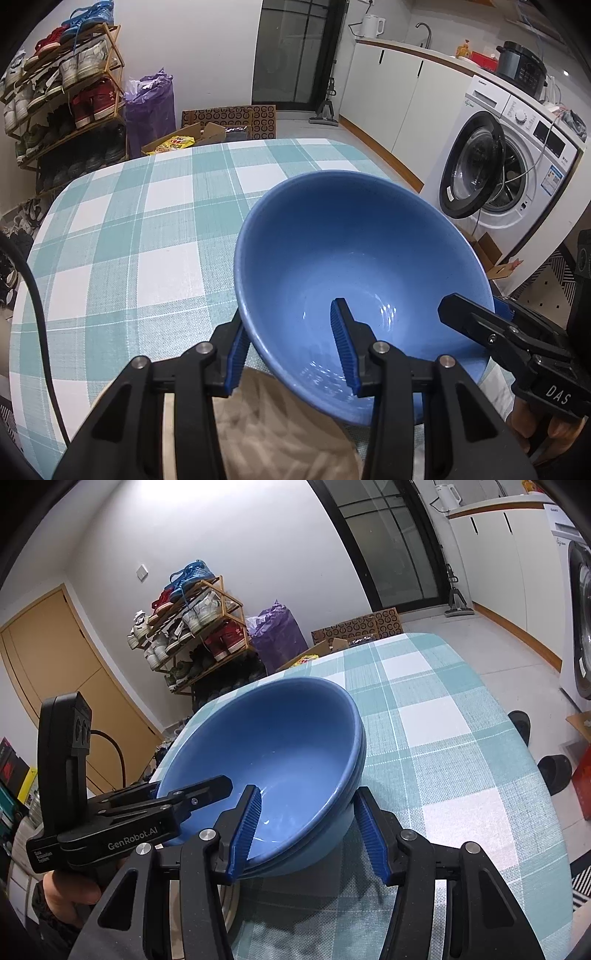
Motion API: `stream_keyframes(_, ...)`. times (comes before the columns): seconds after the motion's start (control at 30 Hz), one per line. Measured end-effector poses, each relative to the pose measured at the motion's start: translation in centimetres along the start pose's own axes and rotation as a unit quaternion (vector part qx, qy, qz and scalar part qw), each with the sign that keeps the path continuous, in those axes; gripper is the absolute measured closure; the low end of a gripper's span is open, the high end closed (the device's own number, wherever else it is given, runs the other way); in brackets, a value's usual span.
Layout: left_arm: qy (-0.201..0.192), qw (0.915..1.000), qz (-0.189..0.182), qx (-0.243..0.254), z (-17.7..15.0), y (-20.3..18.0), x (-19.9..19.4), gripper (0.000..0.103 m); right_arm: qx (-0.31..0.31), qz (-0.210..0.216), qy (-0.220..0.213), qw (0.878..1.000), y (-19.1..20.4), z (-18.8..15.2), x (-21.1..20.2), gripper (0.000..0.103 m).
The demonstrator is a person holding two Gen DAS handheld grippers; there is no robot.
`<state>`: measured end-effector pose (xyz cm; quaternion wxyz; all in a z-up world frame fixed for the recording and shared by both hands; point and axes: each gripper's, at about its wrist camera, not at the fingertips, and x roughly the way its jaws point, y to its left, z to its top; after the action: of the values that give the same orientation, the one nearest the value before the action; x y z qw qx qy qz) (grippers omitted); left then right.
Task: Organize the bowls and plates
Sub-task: 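Lift the nested blue bowls with both tools and carry them over the cream plates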
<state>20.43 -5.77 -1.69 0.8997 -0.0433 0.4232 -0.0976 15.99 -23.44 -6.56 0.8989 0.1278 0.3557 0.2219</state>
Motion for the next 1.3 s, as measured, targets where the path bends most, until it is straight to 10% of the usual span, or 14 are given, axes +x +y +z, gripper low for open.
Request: stream_keyframes(1.3, -0.073, 0.996, 0.047, -0.02, -2.0, 2.3, -9.3, 0.062, -0.062, 0.052, -0.032, 0.996, 7.5, -0.3, -4.7, 0.049)
